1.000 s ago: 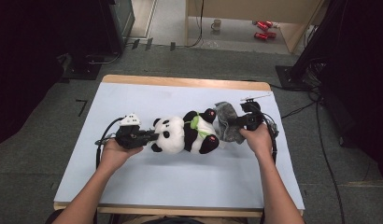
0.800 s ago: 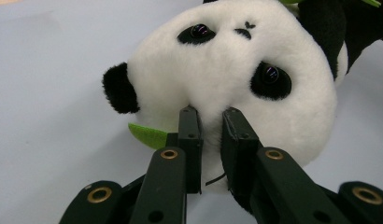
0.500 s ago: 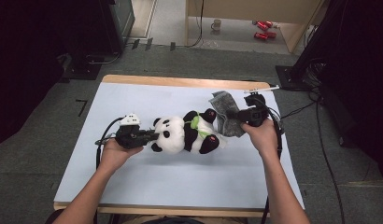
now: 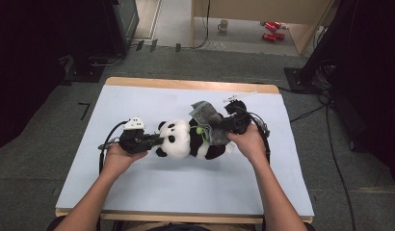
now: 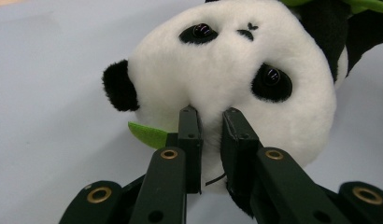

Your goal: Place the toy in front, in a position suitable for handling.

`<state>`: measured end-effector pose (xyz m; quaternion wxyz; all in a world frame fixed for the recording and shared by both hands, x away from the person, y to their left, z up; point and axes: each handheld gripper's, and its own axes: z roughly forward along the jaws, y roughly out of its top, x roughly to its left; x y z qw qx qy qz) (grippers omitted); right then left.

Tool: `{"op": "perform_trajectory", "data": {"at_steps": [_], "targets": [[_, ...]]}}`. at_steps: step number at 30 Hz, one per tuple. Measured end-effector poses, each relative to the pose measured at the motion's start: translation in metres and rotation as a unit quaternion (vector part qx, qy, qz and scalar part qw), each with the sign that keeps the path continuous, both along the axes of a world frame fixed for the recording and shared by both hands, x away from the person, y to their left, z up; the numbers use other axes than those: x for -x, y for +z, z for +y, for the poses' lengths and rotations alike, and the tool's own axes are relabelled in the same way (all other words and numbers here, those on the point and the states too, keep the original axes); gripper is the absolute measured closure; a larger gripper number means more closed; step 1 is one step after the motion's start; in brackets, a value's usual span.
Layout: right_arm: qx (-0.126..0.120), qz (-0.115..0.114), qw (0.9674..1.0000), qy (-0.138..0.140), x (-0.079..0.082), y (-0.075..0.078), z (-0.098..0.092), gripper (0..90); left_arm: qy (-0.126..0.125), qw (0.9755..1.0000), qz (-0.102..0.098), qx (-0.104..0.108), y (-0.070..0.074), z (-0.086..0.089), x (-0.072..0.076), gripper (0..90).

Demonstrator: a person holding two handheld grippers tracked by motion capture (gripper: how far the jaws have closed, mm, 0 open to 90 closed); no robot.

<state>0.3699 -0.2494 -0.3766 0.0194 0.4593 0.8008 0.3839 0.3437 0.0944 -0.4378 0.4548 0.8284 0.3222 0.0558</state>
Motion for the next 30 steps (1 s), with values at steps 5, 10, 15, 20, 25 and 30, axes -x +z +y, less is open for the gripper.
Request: {"op": "perform_trajectory", "data": {"at_steps": [5, 10, 15, 20, 25, 30], "targets": [[-0.022, 0.023, 0.9995, -0.003, 0.0, -0.023, -0.009, 80.8, -0.002, 1.0, -0.001, -0.002, -0.001, -0.001, 0.0, 79.6], [-0.032, 0.02, 0.9992, -0.012, 0.006, -0.031, -0.021, 80.8, -0.007, 1.0, -0.007, 0.002, 0.0, -0.002, 0.002, 79.5], [-0.038, 0.014, 0.999, -0.016, 0.009, -0.037, -0.028, 80.8, -0.007, 1.0, -0.005, 0.001, -0.001, -0.002, 0.001, 79.4], [-0.03, 0.01, 0.9993, -0.02, 0.013, -0.038, -0.033, 80.8, -0.008, 1.0, -0.003, 0.002, -0.001, -0.001, 0.001, 79.3], [-0.02, 0.008, 0.9995, -0.022, 0.017, -0.041, -0.038, 80.8, -0.006, 1.0, 0.0, 0.001, -0.002, -0.001, 0.0, 79.3], [-0.019, 0.009, 0.9995, -0.024, 0.02, -0.045, -0.04, 80.9, -0.006, 1.0, 0.002, -0.001, -0.003, -0.001, 0.0, 79.4]]}}
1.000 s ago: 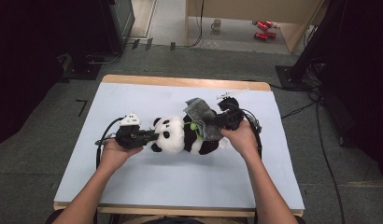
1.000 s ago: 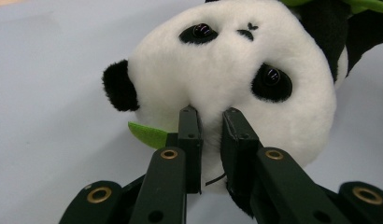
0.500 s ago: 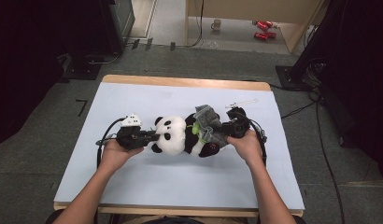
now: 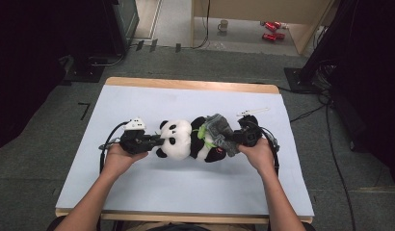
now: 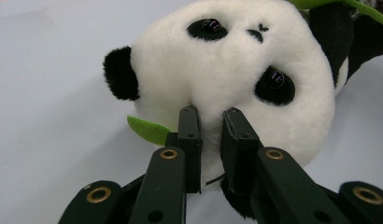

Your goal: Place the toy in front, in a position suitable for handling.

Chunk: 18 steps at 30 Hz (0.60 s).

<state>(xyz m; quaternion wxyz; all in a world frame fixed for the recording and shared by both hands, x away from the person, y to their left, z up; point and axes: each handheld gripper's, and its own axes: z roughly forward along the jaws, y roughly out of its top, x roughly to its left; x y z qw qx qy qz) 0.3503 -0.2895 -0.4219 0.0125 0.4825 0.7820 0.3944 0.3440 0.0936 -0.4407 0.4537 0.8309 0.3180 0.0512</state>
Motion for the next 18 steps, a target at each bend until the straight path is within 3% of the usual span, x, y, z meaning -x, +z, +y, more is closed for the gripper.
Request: {"op": "perform_trajectory", "data": {"at_steps": [18], "targets": [[0.012, 0.03, 0.9992, -0.024, 0.004, -0.014, -0.016, 81.0, 0.002, 0.9999, 0.01, 0.004, 0.0, 0.002, -0.001, 79.2]]}}
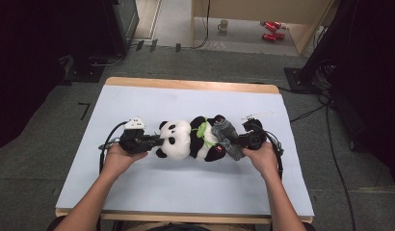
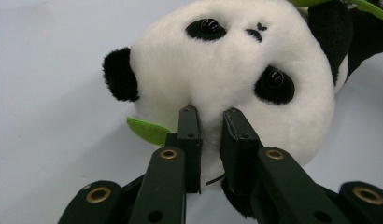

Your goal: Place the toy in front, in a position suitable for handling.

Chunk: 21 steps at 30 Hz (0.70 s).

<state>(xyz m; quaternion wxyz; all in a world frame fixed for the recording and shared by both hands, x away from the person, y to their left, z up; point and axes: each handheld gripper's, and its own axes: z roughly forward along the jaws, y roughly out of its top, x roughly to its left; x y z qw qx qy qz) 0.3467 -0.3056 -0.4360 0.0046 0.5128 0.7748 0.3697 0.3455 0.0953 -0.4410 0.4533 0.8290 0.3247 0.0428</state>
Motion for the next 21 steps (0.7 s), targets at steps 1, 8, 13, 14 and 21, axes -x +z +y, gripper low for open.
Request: {"op": "perform_trajectory", "data": {"at_steps": [1, 8, 13, 14, 21], "targets": [[0.002, 0.001, 1.0, 0.0, 0.0, 0.0, -0.001, 81.0, 0.0, 1.0, 0.0, 0.0, 0.0, 0.0, 0.0, 79.2], [0.024, 0.02, 0.9994, -0.017, 0.0, -0.005, -0.009, 80.9, 0.004, 1.0, 0.005, -0.002, -0.001, 0.001, -0.001, 79.1], [0.01, 0.01, 0.9994, -0.03, 0.002, 0.006, -0.018, 80.9, 0.006, 1.0, 0.007, -0.002, -0.001, 0.001, -0.001, 79.1], [0.006, 0.005, 0.9995, -0.03, 0.003, 0.01, -0.02, 80.9, 0.007, 0.9999, 0.008, -0.002, -0.001, 0.001, -0.001, 79.1], [-0.02, -0.025, 0.9994, -0.014, 0.009, 0.039, -0.014, 80.9, 0.008, 0.9999, 0.008, -0.002, -0.001, 0.001, -0.001, 79.0]]}}
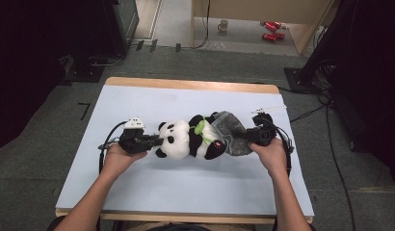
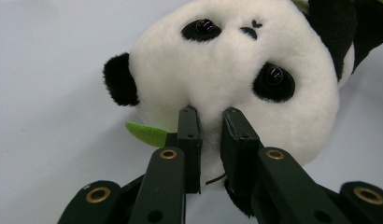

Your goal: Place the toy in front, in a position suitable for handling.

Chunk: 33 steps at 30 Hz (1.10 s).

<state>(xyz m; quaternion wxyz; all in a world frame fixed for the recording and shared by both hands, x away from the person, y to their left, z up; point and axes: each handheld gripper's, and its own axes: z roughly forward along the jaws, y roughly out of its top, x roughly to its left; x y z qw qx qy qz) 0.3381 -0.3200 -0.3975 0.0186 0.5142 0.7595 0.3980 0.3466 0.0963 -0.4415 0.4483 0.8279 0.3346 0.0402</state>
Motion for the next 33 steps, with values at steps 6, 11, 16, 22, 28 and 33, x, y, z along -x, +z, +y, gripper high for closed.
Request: {"op": "perform_trajectory", "data": {"at_steps": [6, 11, 16, 22, 28, 33], "targets": [[-0.002, -0.028, 0.9993, 0.026, -0.001, 0.019, 0.018, 80.9, 0.002, 1.0, 0.0, 0.001, 0.0, 0.0, 0.0, 79.0], [-0.004, -0.039, 0.9985, 0.038, -0.008, 0.031, 0.032, 80.9, 0.002, 1.0, 0.0, 0.0, 0.0, 0.0, 0.0, 79.0], [-0.008, -0.052, 0.9969, 0.059, -0.012, 0.042, 0.051, 80.9, 0.003, 1.0, 0.0, 0.002, 0.0, -0.001, 0.0, 79.0], [0.012, -0.028, 0.9967, 0.075, -0.024, 0.025, 0.065, 80.9, -0.001, 1.0, -0.006, -0.003, 0.001, -0.001, 0.001, 79.1], [0.017, -0.001, 0.9979, 0.063, -0.026, 0.002, 0.059, 80.9, -0.003, 1.0, -0.005, 0.0, 0.0, -0.002, 0.001, 79.1], [0.023, 0.0, 0.9981, 0.057, -0.022, -0.006, 0.051, 80.9, -0.002, 1.0, -0.005, -0.005, -0.001, -0.002, 0.001, 78.8]]}}
